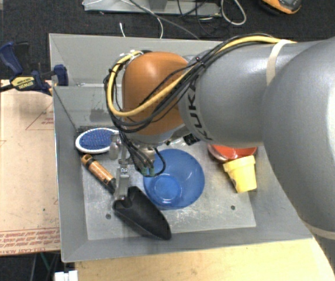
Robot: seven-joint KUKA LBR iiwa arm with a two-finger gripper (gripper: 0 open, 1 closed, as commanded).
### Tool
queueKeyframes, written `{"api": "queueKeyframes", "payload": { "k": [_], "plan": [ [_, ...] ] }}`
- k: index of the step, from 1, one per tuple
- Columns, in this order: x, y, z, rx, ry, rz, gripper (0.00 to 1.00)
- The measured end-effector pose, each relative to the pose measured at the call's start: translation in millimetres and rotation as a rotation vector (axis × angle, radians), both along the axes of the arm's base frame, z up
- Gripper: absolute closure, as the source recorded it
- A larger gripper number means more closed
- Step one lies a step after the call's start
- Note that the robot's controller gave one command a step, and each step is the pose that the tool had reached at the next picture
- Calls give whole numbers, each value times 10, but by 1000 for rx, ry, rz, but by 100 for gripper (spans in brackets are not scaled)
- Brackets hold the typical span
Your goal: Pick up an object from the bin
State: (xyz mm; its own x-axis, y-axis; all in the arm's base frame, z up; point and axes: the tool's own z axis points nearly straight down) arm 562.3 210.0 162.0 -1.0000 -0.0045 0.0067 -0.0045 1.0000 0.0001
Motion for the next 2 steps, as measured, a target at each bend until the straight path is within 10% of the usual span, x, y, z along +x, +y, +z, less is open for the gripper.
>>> {"api": "queueKeyframes", "payload": {
  "k": [1, 2],
  "plan": [
    [21, -13, 48, 1, -7, -5, 0],
    [-10, -157, -948, 0, 0, -193, 0]
  ]
}}
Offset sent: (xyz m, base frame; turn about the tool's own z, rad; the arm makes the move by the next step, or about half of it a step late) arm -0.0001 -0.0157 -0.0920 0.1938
